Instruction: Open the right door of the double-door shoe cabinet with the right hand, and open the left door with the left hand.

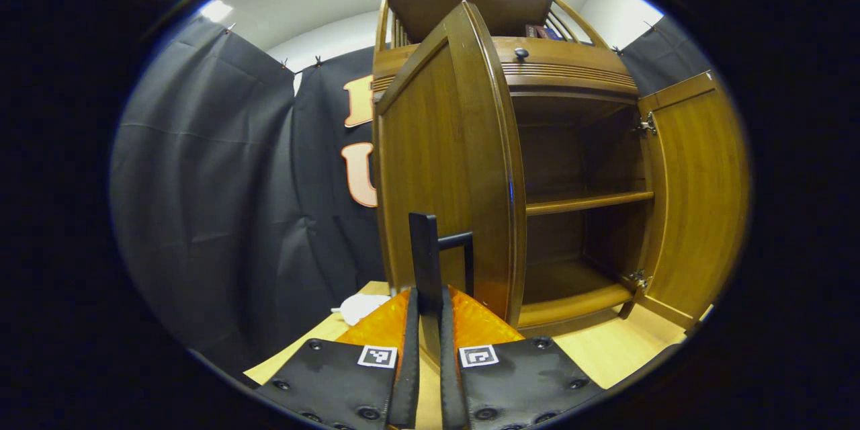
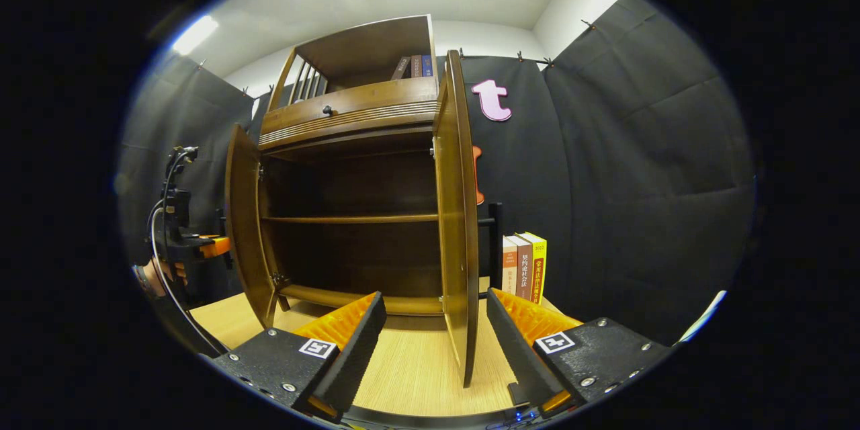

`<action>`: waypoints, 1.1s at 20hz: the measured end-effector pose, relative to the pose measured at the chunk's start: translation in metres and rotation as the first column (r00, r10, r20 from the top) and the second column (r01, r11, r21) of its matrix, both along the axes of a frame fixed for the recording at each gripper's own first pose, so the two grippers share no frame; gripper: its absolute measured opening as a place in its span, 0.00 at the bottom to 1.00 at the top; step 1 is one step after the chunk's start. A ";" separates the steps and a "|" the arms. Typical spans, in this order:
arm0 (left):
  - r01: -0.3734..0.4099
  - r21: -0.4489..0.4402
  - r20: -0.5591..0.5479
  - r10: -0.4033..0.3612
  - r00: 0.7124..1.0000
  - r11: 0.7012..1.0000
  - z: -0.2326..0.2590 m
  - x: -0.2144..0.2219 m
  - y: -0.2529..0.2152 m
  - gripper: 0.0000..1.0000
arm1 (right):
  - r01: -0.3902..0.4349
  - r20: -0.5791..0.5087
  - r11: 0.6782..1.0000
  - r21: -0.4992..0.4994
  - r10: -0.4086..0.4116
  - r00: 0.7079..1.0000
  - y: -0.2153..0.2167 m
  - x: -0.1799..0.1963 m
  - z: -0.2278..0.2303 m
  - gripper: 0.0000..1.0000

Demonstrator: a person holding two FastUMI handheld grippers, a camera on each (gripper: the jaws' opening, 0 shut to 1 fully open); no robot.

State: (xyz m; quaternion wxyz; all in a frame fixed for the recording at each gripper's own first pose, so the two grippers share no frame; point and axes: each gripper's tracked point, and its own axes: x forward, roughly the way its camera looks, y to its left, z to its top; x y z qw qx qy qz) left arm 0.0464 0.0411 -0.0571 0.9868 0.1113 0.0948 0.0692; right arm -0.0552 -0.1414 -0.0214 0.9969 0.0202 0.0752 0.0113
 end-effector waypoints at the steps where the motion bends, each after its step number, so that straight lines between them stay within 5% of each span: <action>1: -0.027 0.002 0.004 0.027 1.000 1.000 0.002 -0.006 0.013 0.16 | 0.001 0.001 1.000 -0.001 -0.001 1.000 0.000 0.001 0.000 0.92; 5: -0.069 -0.017 0.022 0.069 0.997 0.998 0.014 -0.020 0.065 0.11 | 0.006 -0.009 1.000 0.002 -0.006 1.000 0.000 0.011 -0.003 0.92; 6: -0.040 -0.041 0.020 0.041 0.999 0.998 0.015 -0.021 0.070 0.02 | 0.007 -0.008 1.000 -0.001 -0.007 1.000 0.000 0.013 -0.002 0.92; 8: 0.014 -0.048 0.014 -0.013 1.000 0.999 0.015 -0.024 0.083 0.08 | 0.010 -0.006 1.000 -0.006 -0.010 1.000 -0.002 0.015 0.000 0.92; 9: 0.049 -0.044 0.015 -0.048 0.999 0.998 0.015 -0.023 0.090 0.00 | 0.012 -0.004 1.000 0.000 -0.012 1.000 -0.003 0.017 0.001 0.92; 10: 0.078 -0.041 0.020 -0.077 0.997 0.996 0.017 -0.022 0.098 0.07 | 0.016 -0.003 1.000 0.011 -0.016 1.000 -0.005 0.018 0.002 0.92; 17: 0.255 -0.126 0.015 -0.255 0.967 0.959 0.023 -0.015 0.152 0.07 | 0.074 -0.015 0.996 0.048 -0.073 0.997 -0.022 0.024 0.015 0.92; 18: 0.273 -0.131 0.018 -0.273 0.962 0.953 0.024 -0.012 0.156 0.07 | 0.078 -0.021 0.996 0.031 -0.078 0.997 -0.022 0.024 0.015 0.99; 22: 0.267 -0.146 0.023 -0.267 0.964 0.953 0.026 -0.020 0.166 0.07 | 0.074 -0.017 0.997 0.010 -0.074 0.997 -0.015 0.028 0.020 0.99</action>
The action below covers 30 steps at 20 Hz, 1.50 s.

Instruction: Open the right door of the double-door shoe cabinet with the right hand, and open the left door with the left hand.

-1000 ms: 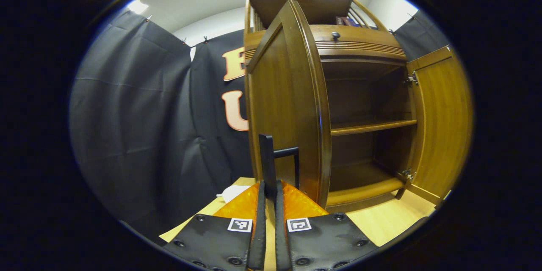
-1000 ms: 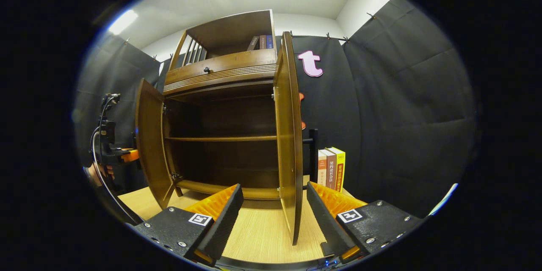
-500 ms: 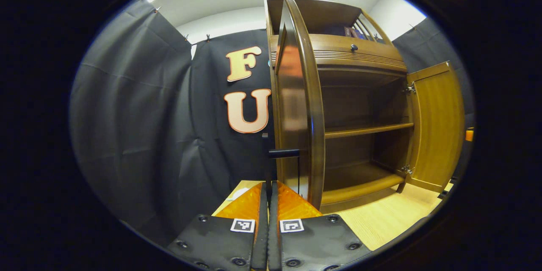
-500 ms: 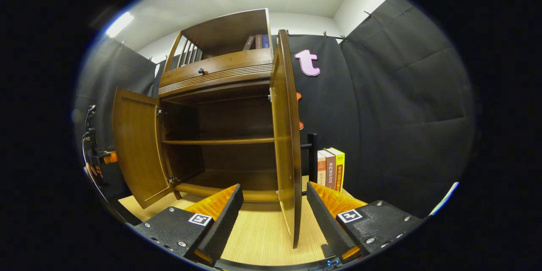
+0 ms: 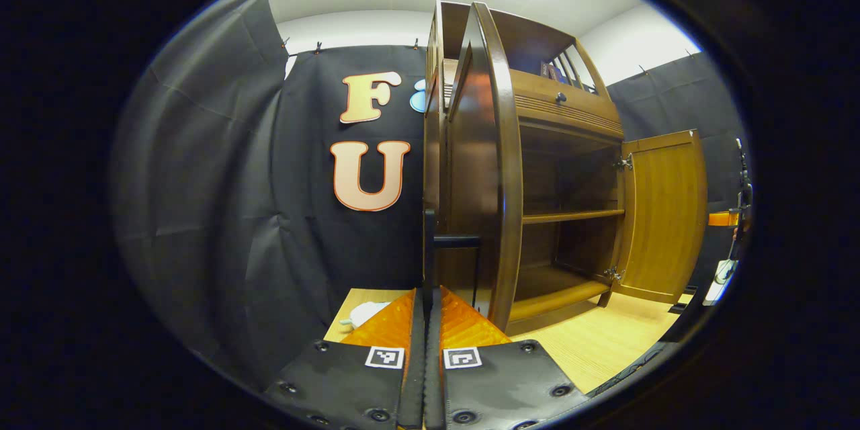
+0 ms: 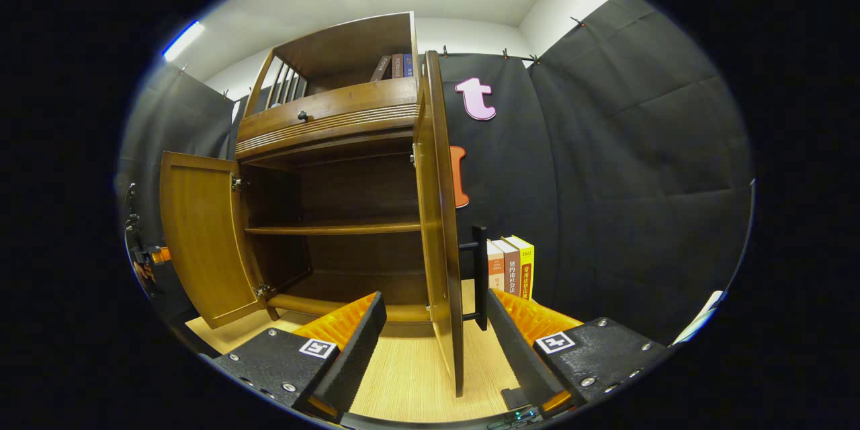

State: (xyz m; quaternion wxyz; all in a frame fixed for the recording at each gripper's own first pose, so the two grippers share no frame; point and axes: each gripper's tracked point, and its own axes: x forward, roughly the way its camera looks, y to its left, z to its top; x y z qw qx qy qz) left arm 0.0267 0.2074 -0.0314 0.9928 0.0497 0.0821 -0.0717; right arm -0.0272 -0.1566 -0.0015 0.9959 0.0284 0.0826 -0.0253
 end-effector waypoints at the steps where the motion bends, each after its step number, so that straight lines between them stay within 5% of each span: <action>1: -0.018 0.022 0.003 0.018 1.000 1.000 0.001 -0.008 0.004 0.15 | -0.003 0.004 1.000 0.002 0.003 1.000 0.003 0.000 0.002 0.99; 7: -0.164 0.020 0.021 0.164 0.986 0.986 0.023 -0.061 0.005 0.08 | -0.031 0.003 0.999 0.009 0.031 1.000 0.011 -0.002 -0.005 0.99; 12: -0.268 0.011 0.008 0.268 0.963 0.963 0.019 -0.082 -0.068 0.07 | -0.069 0.006 0.998 -0.013 0.069 0.998 0.017 -0.004 -0.014 0.92; 13: -0.270 0.019 -0.001 0.270 0.963 0.963 0.015 -0.084 -0.088 0.00 | -0.076 0.005 0.997 -0.013 0.076 0.997 0.019 -0.004 -0.016 0.92; 14: -0.279 0.018 0.008 0.279 0.960 0.960 0.015 -0.084 -0.105 0.07 | -0.080 0.002 0.997 -0.019 0.080 0.997 0.020 -0.004 -0.018 0.92; 17: -0.281 -0.023 0.014 0.281 0.960 0.959 0.010 -0.073 -0.158 0.07 | -0.089 0.018 0.996 -0.025 0.089 0.996 0.022 -0.007 -0.017 0.92; 18: -0.273 -0.035 0.012 0.274 0.962 0.961 0.008 -0.069 -0.173 0.00 | -0.090 0.023 0.996 -0.025 0.091 0.996 0.024 -0.010 -0.015 0.92; 21: -0.279 -0.016 0.045 0.280 0.959 0.960 0.010 -0.058 -0.198 0.16 | -0.097 0.037 0.995 -0.019 0.098 0.995 0.027 -0.015 -0.015 0.92; 22: -0.289 -0.009 0.070 0.289 0.955 0.957 0.013 -0.057 -0.201 0.07 | -0.099 0.038 0.995 -0.019 0.099 0.994 0.028 -0.018 -0.016 0.92; 24: -0.265 -0.008 0.113 0.265 0.958 0.964 0.018 -0.057 -0.218 0.17 | -0.095 0.036 0.995 -0.028 0.096 0.995 0.026 -0.022 -0.016 0.92; 27: -0.253 -0.001 0.119 0.251 0.961 0.967 0.011 -0.059 -0.223 0.48 | -0.086 0.037 0.995 -0.042 0.087 0.995 0.021 -0.028 -0.012 0.92; 30: -0.256 -0.023 0.089 0.257 0.962 0.966 0.006 -0.055 -0.224 0.68 | -0.070 0.032 0.997 -0.045 0.072 0.997 0.012 -0.029 -0.011 0.92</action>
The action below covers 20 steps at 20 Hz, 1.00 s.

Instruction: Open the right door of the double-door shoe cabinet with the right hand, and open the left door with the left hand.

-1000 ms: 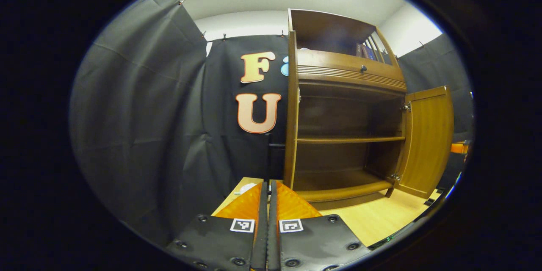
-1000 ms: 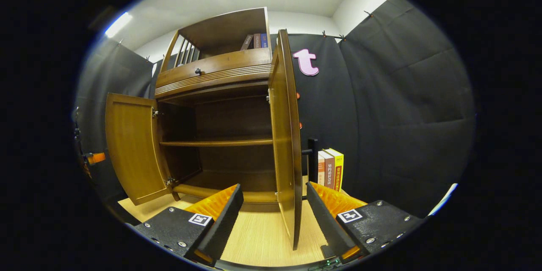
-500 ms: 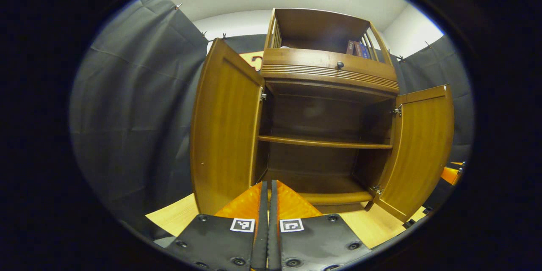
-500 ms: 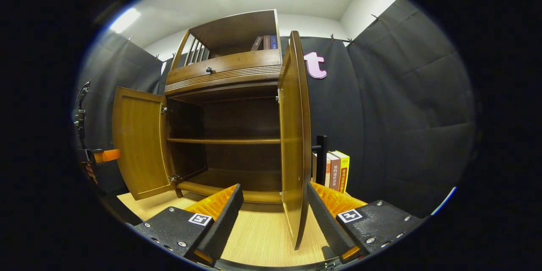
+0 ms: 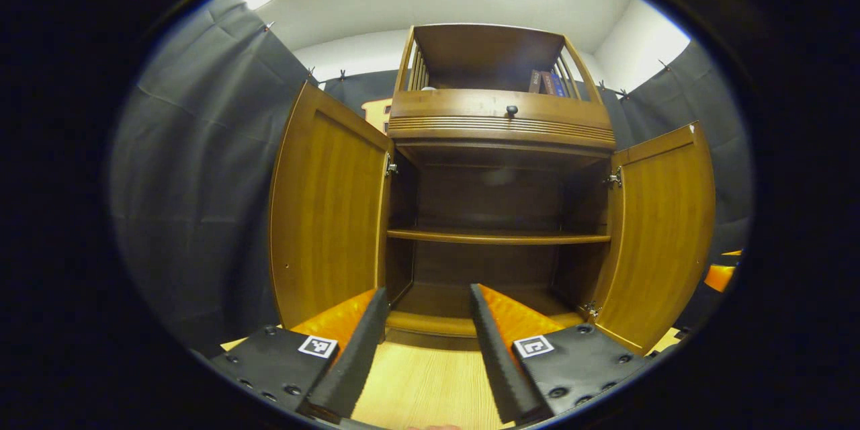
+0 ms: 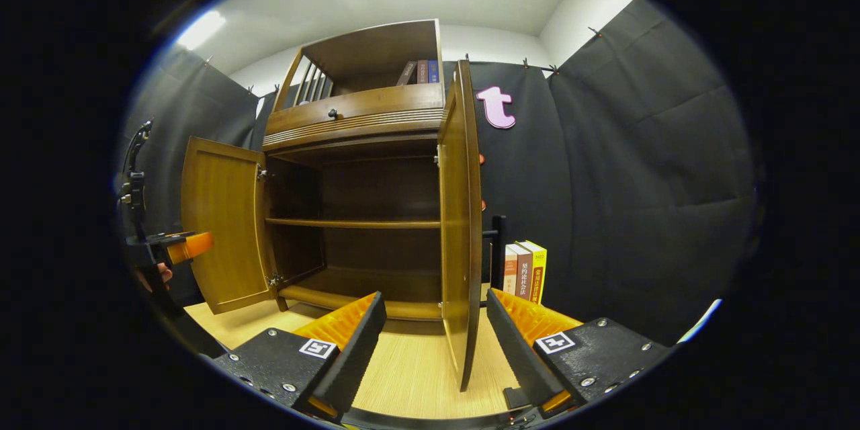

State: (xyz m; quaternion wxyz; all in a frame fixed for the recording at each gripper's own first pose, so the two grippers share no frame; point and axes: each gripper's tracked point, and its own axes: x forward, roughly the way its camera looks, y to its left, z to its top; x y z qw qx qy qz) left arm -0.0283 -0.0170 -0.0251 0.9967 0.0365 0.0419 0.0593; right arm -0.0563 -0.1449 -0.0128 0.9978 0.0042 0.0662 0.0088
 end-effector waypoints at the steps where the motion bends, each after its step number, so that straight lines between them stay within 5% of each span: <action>1: -0.011 -0.018 0.000 0.011 1.000 1.000 0.000 0.002 0.002 0.74 | 0.009 -0.001 1.000 -0.002 -0.009 1.000 -0.005 0.001 0.000 0.92; 3: -0.026 -0.055 -0.007 0.026 1.000 0.998 -0.006 0.002 0.006 0.94 | 0.020 0.000 1.000 -0.001 -0.020 1.000 -0.010 0.001 0.001 0.92; 12: -0.109 -0.009 0.019 0.109 0.994 0.994 0.004 -0.006 0.033 0.93 | 0.011 -0.017 1.000 -0.005 -0.011 1.000 -0.008 0.003 -0.005 0.92; 20: -0.068 0.021 0.052 0.067 0.996 0.997 0.018 -0.005 0.020 0.98 | -0.014 -0.006 1.000 -0.009 0.014 1.000 0.004 0.007 -0.003 0.92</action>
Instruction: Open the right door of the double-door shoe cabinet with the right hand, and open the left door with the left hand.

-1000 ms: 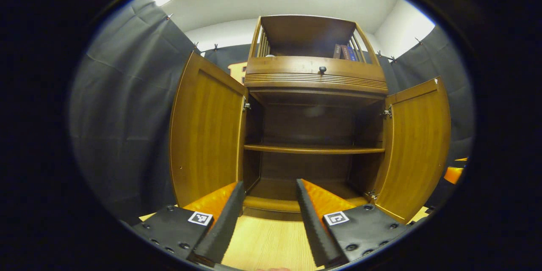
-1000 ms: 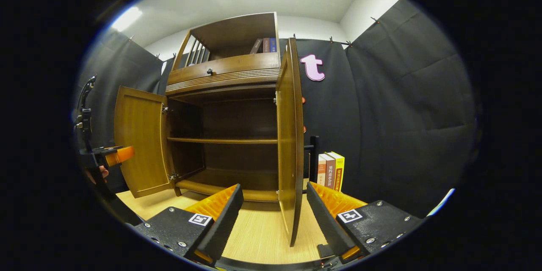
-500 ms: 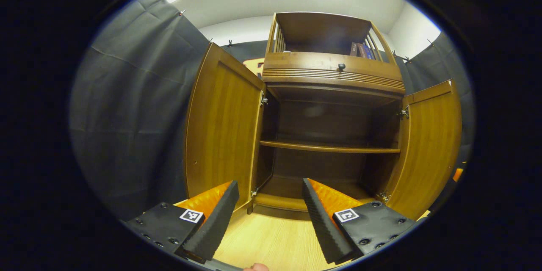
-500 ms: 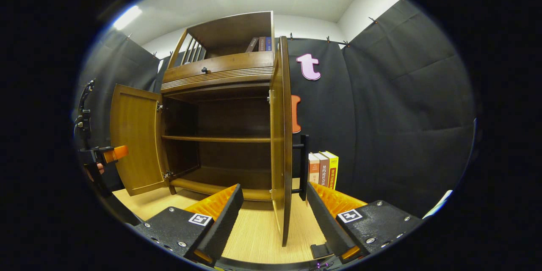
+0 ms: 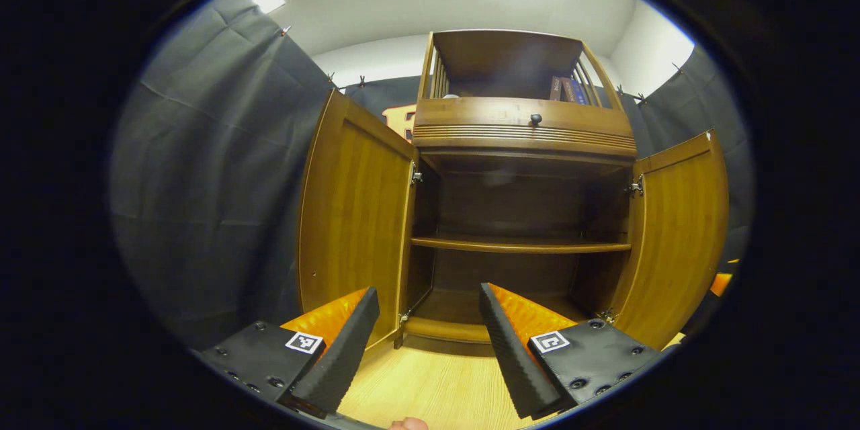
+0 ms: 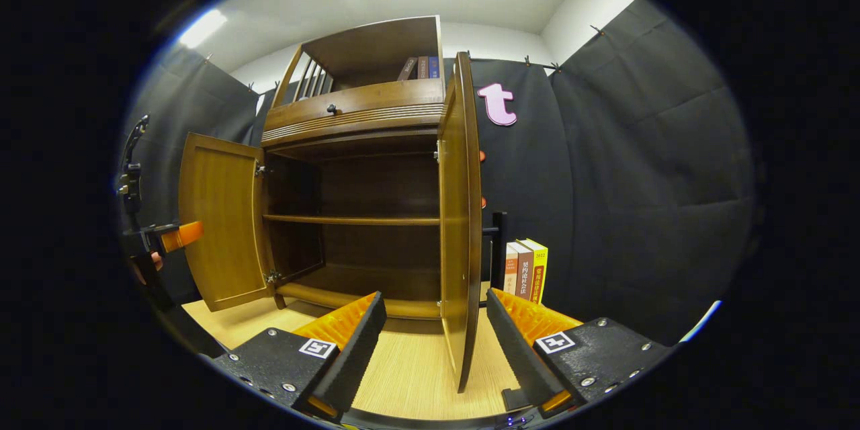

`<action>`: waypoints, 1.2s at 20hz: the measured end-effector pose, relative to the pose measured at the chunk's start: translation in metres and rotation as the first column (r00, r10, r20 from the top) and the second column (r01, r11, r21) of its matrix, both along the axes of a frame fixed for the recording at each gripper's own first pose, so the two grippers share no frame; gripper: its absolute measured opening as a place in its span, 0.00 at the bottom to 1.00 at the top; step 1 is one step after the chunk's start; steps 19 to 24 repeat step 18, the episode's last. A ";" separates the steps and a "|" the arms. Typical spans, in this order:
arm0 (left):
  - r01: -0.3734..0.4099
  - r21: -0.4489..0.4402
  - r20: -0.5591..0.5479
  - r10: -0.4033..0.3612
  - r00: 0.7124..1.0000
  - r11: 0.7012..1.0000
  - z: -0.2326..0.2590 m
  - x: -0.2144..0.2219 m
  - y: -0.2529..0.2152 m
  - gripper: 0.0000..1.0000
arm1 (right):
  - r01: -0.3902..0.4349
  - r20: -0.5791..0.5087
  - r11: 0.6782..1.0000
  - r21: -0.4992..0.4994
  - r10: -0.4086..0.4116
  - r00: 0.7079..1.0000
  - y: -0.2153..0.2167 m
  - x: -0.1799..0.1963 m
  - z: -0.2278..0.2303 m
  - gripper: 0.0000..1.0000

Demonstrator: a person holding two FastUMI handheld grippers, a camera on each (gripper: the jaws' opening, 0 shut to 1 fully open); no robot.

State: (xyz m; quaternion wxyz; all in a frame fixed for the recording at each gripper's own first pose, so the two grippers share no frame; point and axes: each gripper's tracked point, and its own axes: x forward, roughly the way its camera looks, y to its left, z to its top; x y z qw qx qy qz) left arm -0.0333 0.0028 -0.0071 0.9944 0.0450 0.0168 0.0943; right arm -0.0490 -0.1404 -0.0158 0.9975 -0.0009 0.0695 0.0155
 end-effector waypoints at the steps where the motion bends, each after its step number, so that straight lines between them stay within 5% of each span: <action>1: 0.005 0.001 0.003 -0.005 1.000 1.000 0.000 0.001 -0.001 0.95 | -0.001 0.002 1.000 0.003 0.001 1.000 0.001 0.000 0.001 0.92; 24: 0.051 0.015 0.038 -0.052 0.998 0.999 0.018 -0.008 -0.018 0.93 | 0.003 0.037 1.000 0.021 -0.003 0.999 0.008 -0.011 0.014 0.99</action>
